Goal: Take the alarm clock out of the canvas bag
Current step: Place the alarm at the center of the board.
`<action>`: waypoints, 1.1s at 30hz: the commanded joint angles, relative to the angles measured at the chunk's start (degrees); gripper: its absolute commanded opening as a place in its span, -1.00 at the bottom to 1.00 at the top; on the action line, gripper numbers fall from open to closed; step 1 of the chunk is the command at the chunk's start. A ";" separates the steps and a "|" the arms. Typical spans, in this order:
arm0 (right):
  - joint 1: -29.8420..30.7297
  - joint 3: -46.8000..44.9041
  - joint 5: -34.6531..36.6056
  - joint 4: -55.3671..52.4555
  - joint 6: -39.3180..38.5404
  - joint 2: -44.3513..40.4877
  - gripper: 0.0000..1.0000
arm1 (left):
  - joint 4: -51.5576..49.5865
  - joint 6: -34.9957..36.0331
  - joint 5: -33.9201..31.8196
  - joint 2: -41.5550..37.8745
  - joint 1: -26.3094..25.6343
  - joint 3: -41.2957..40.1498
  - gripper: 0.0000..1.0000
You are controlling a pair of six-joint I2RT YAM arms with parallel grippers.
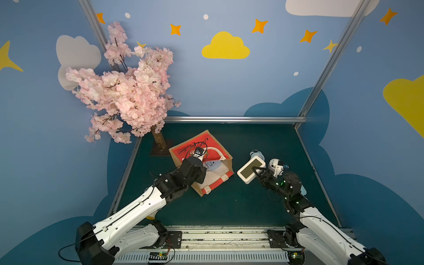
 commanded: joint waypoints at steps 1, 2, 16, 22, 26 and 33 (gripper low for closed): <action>-3.88 -2.50 -3.64 -5.78 1.20 -1.40 -0.67 | 1.11 -0.52 -0.05 -1.38 0.48 0.47 -0.95; -5.19 -3.37 -3.67 -5.81 1.69 -1.59 -0.67 | 1.18 -0.57 -0.03 -1.46 0.49 0.41 -0.95; -18.54 -4.02 -10.10 1.69 -1.92 12.86 -0.67 | 1.97 -0.71 0.87 -1.25 0.49 0.08 -0.95; -21.30 -2.20 -10.33 3.50 -3.18 18.06 -0.67 | 2.13 -0.77 0.85 -1.60 0.53 -0.41 -0.95; -23.89 -3.96 -8.15 5.09 -0.90 18.22 -0.69 | 2.52 -0.75 0.90 -1.43 0.48 -0.59 -0.95; -25.75 -5.29 -3.99 1.06 -0.71 13.24 -0.62 | 3.21 -0.49 1.20 -0.77 0.70 -0.64 -0.95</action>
